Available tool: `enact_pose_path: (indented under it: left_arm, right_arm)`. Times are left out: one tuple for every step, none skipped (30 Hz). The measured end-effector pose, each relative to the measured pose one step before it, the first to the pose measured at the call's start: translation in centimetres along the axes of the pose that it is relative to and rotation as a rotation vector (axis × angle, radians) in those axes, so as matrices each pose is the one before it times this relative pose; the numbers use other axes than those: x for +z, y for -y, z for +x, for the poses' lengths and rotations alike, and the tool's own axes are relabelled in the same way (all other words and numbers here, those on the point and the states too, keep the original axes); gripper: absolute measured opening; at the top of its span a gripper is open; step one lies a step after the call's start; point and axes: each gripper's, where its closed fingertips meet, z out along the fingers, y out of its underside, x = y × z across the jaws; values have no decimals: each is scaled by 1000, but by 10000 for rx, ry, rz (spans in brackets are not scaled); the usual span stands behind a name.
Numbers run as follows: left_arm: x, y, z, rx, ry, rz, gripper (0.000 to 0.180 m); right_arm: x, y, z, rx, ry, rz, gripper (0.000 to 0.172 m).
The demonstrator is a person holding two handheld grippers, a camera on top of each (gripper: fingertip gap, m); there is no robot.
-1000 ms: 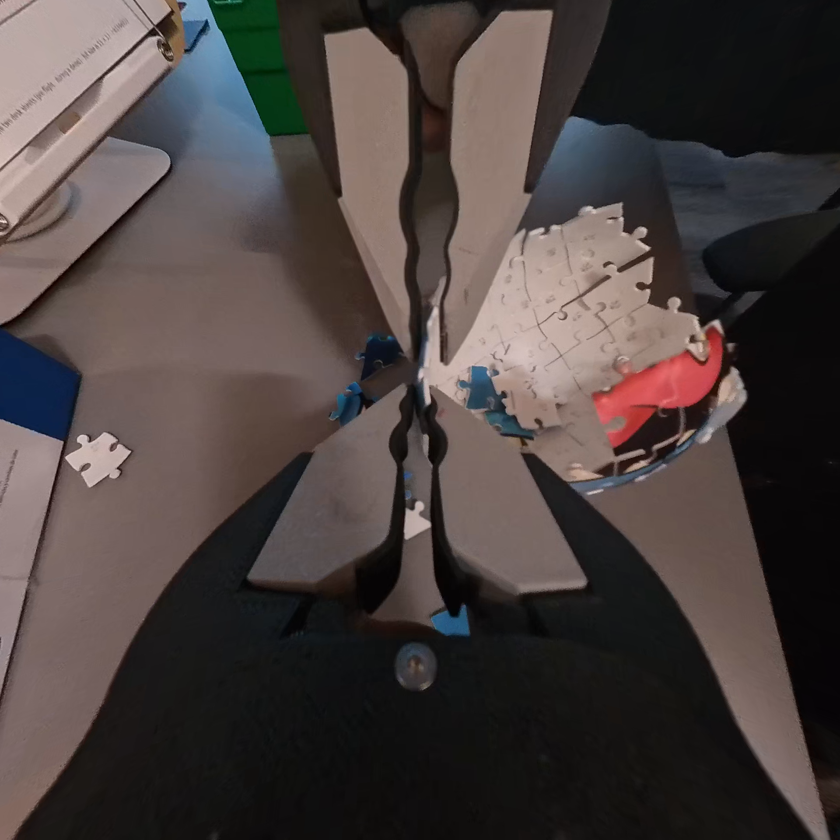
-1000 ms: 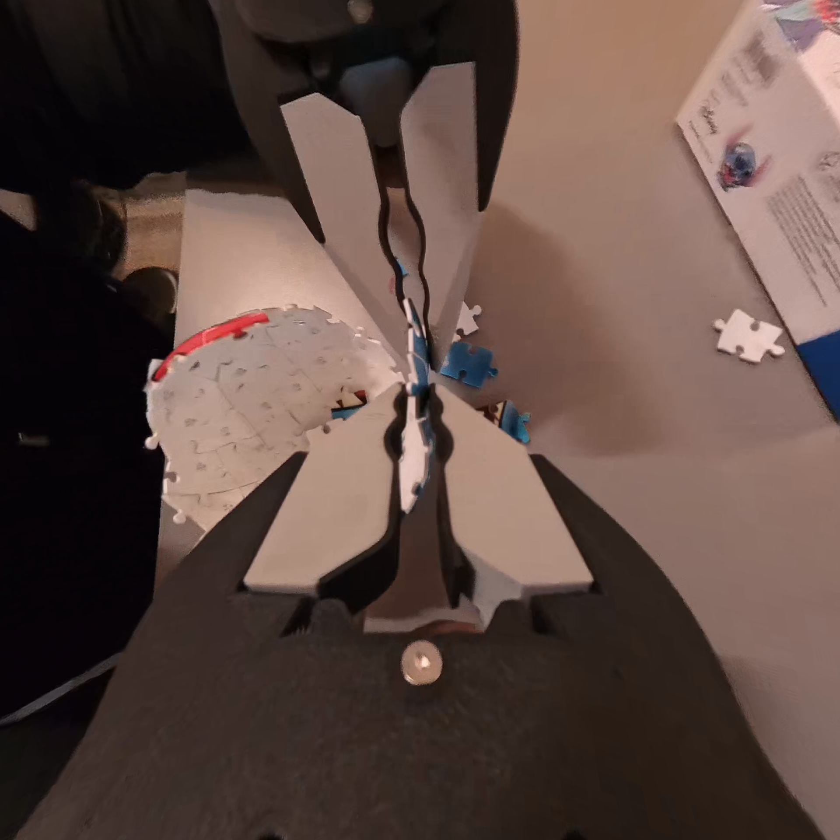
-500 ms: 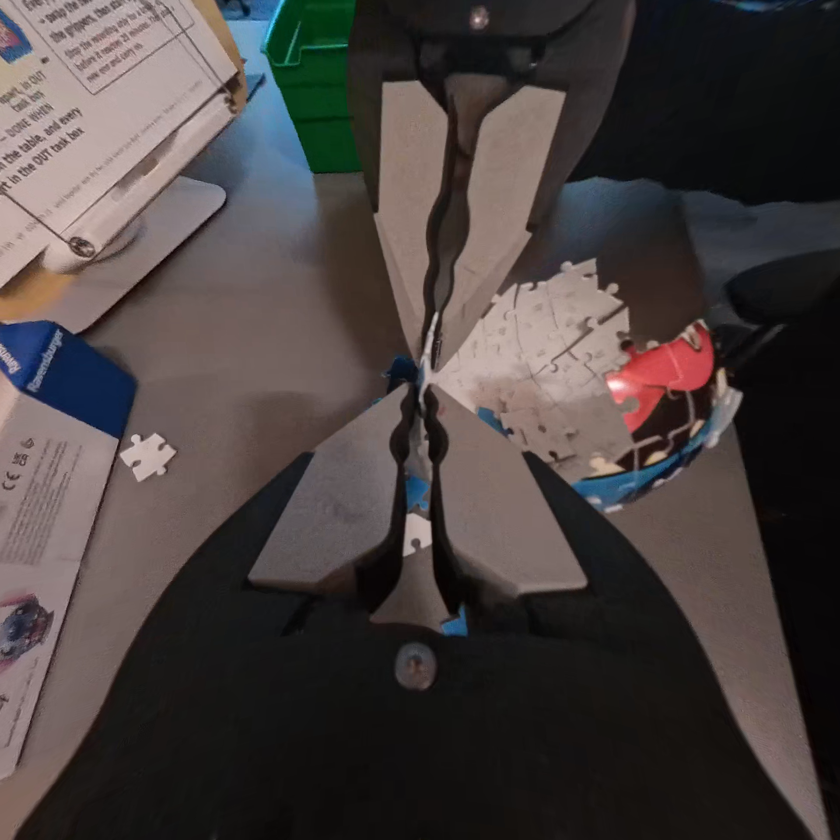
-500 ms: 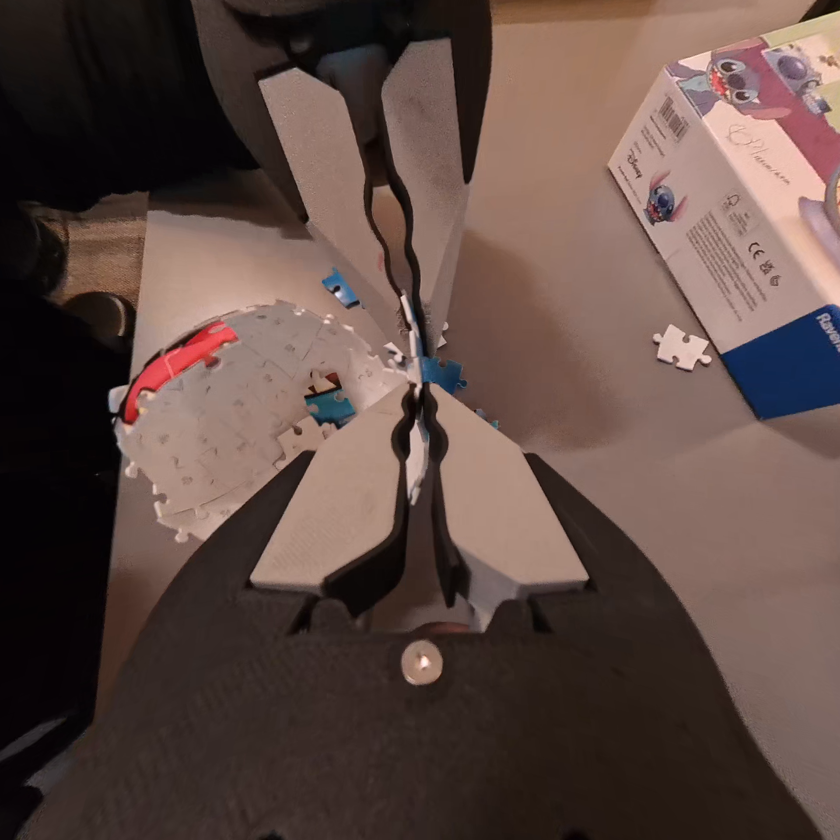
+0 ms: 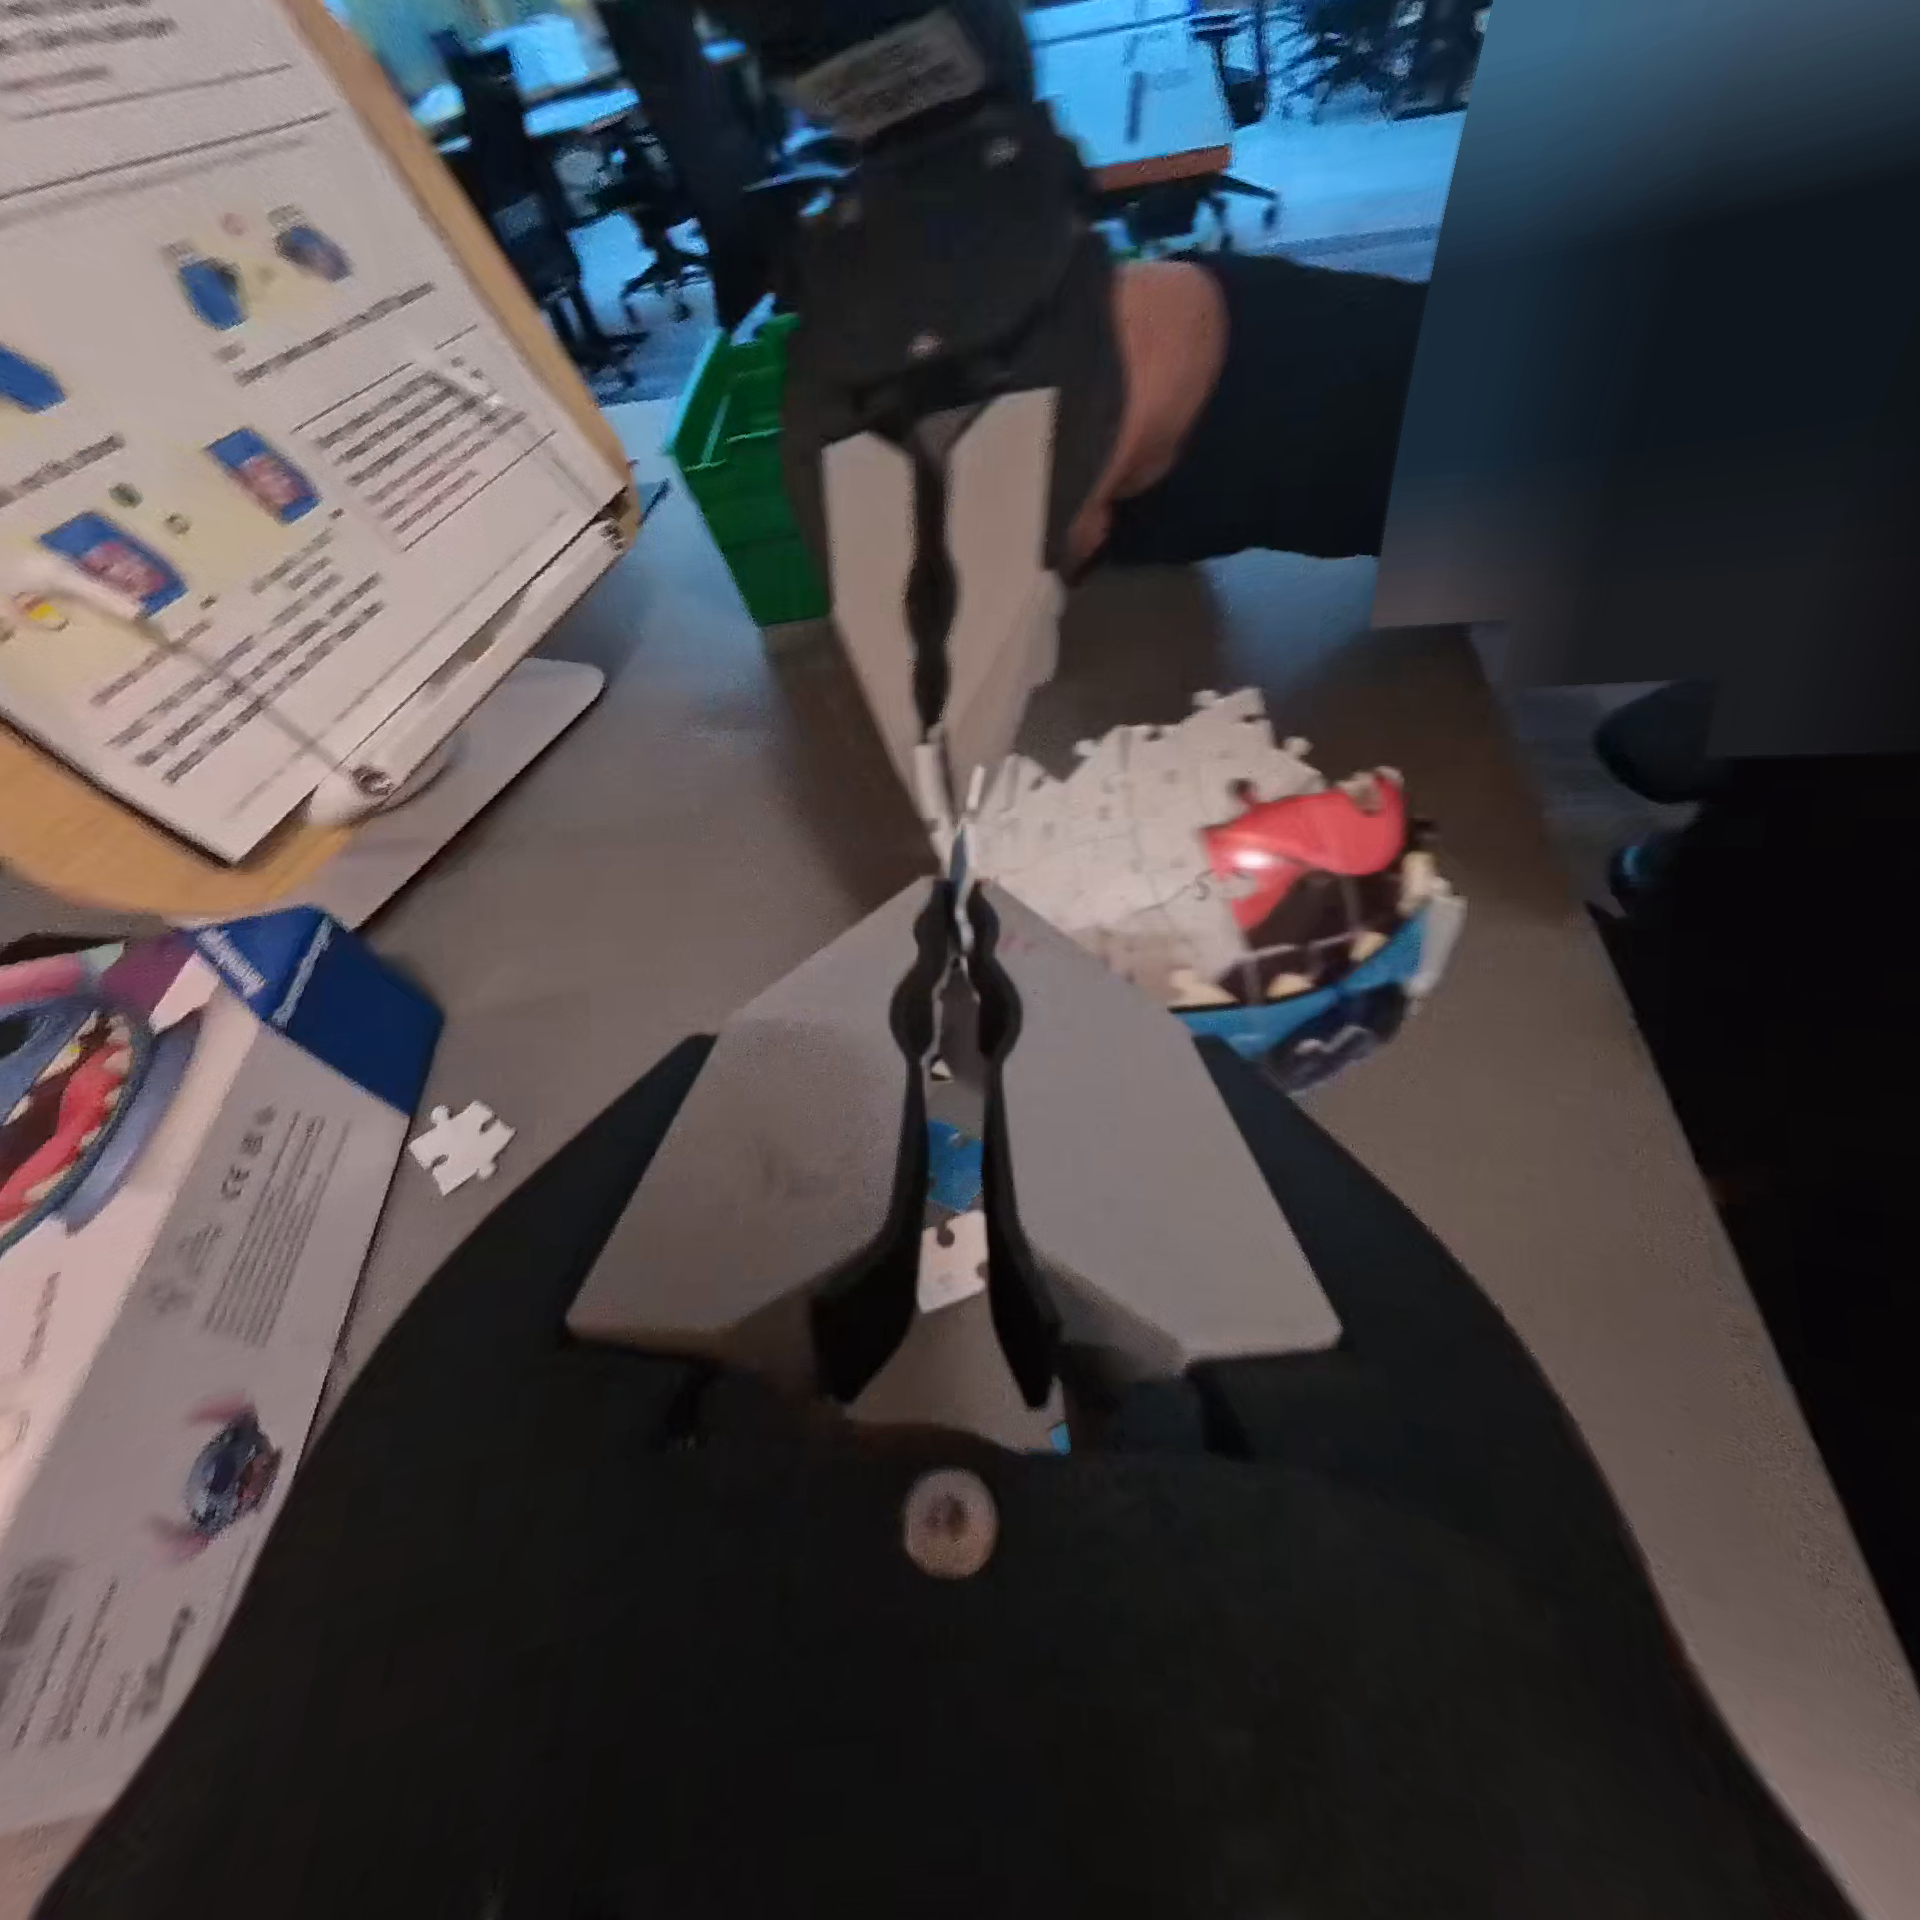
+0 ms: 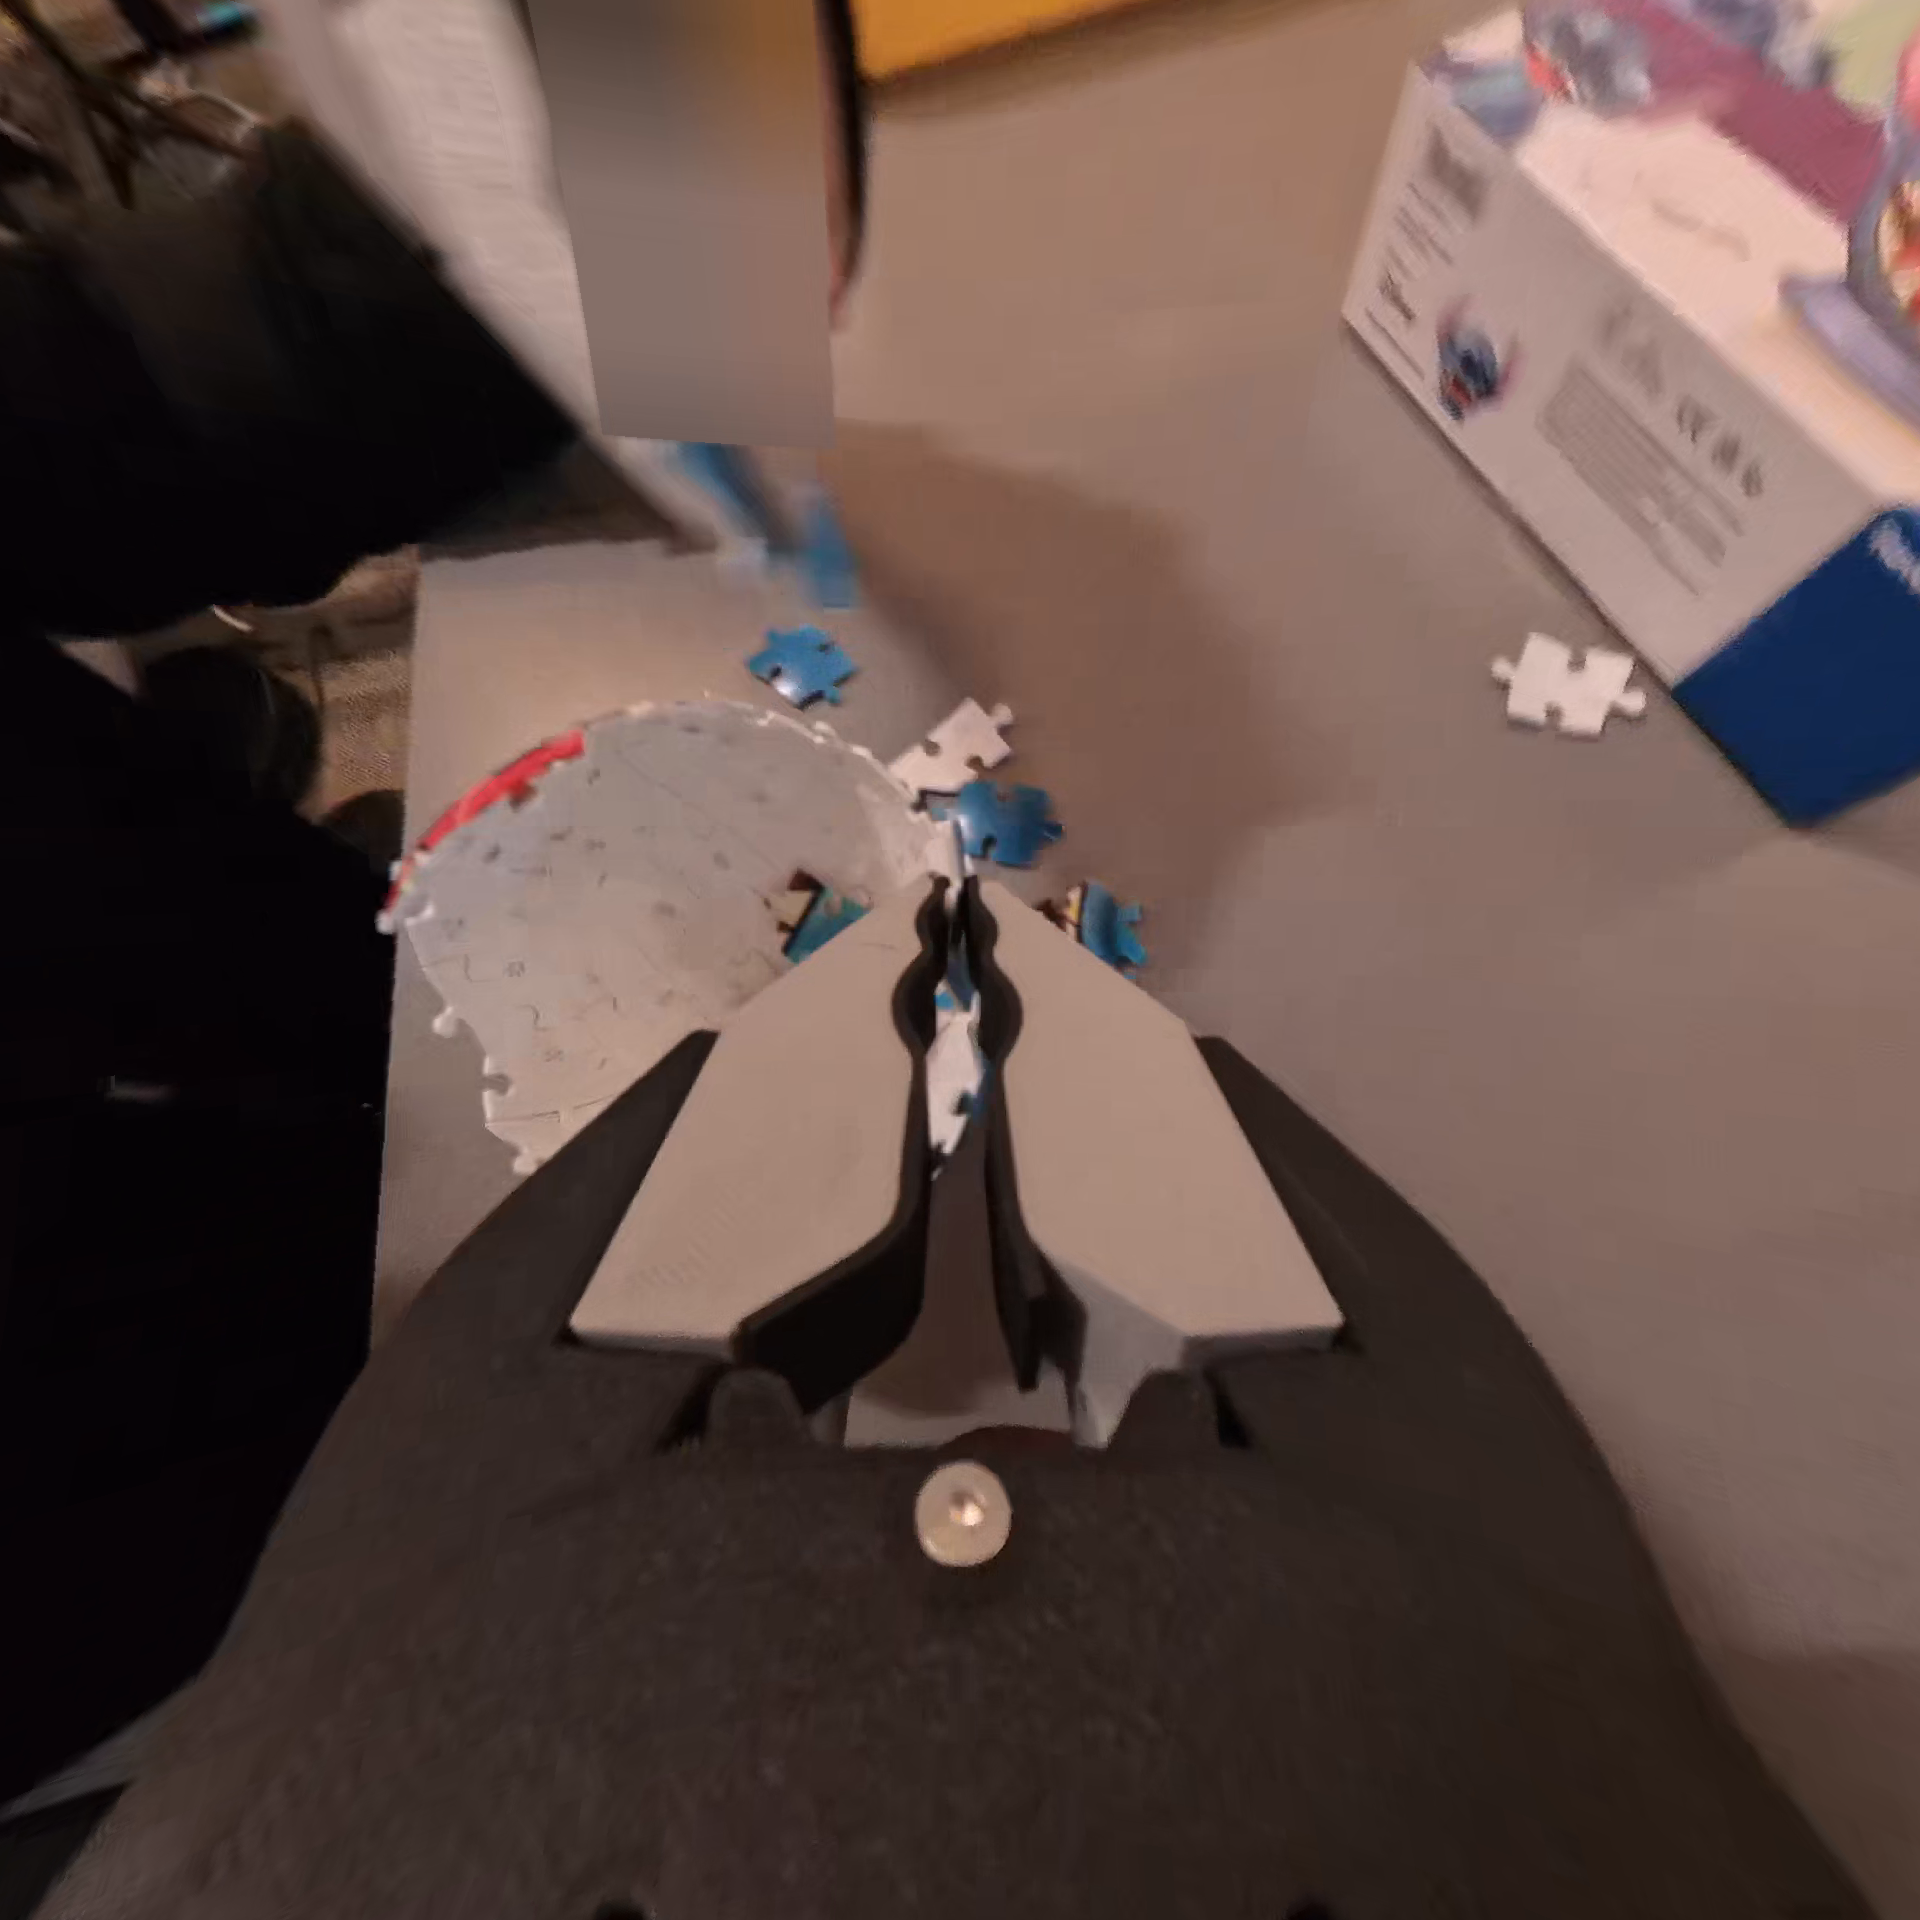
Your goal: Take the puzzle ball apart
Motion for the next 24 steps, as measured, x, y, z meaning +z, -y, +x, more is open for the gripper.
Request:
enact_pose_path:
  left_arm:
    - [70, -304, -826, -538, 176, -10, 0]
    - [228, -263, -146, -324, -168, -3, 0]
    - [338, -219, -111, -96, -26, -2, 0]
    - [385, -256, -198, -54, 117, -72, 0]
    - [427, -212, -62, -107, 65, -77, 0]
    - [421, 144, 83, -199, -32, 136, 0]
    - [365, 319, 34, -286, -40, 266, 0]
    - [289, 313, -41, -221, 8, 246, 0]
    - [230, 485, -78, -111, 75, 360, 0]
    - [29, 736, -19, -132, -5, 533, 0]
    - [-117, 1054, 179, -225, -145, 712, 0]
    - [-226, 1266, 119, -293, -127, 835, 0]
    - [-268, 1277, -241, -312, 83, 784, 0]
    - [-186, 1128, -309, -357, 125, 655, 0]
    - [-152, 796, -123, -519, -90, 467, 0]
    - [-80, 545, 194, -619, -326, 349, 0]
    - [-100, 543, 114, -518, -236, 414, 0]
    - [-66, 376, -234, -350, 40, 357, 0]
    - [-41, 67, -314, -235, 90, 127, 0]
    - [-15, -76, -209, -128, 52, 16, 0]
    - [-27, -29, -181, -31, 75, 20, 0]
    - [-7, 5, -4, -39, -13, 37, 0]
    - [57, -42, 321, -51, -165, -13, 0]
    - [33, -95, 238, 43, -120, -86, 2]
  right_arm:
    - [10, 263, -392, -362, -128, -81, 0]
    - [157, 207, -114, -185, -145, -118, 0]
    - [213, 162, 57, -33, -91, -94, 0]
    - [172, 128, 66, 57, -8, -58, 0]
    - [80, 143, 289, 76, -114, -7, 7]
    - [-61, 217, 487, 26, -267, 72, 23]
    - [-244, 339, 424, -71, -262, 162, 31]
    - [-359, 471, 234, -126, -190, 242, 35]
    - [-426, 597, 67, -108, -116, 306, 36]
    - [-375, 598, -60, -70, -34, 300, 36]
    - [-278, 523, -170, -68, 58, 259, 37]
    - [-191, 510, -178, -73, 59, 260, 38]
    - [-33, 586, -63, -71, 16, 308, 38]
    - [136, 566, -111, -68, 87, 320, 38]
    - [234, 400, -195, -22, 136, 235, 38]
    - [368, 208, 64, 64, 2, 116, 37]
    - [405, 113, 236, 97, -99, 63, 38]
    - [353, 129, 93, 73, -23, 107, 37]
    - [242, 180, -90, 71, 86, 180, 33]
    - [120, 123, -140, 96, 122, 186, 16]
    - [30, 16, -33, 109, 64, 114, 6]
    - [-52, -20, 37, 92, 13, 84, 5]
    - [-98, -66, -28, 61, 43, 71, 3]
    - [-157, -185, 93, 40, -43, -37, 1]
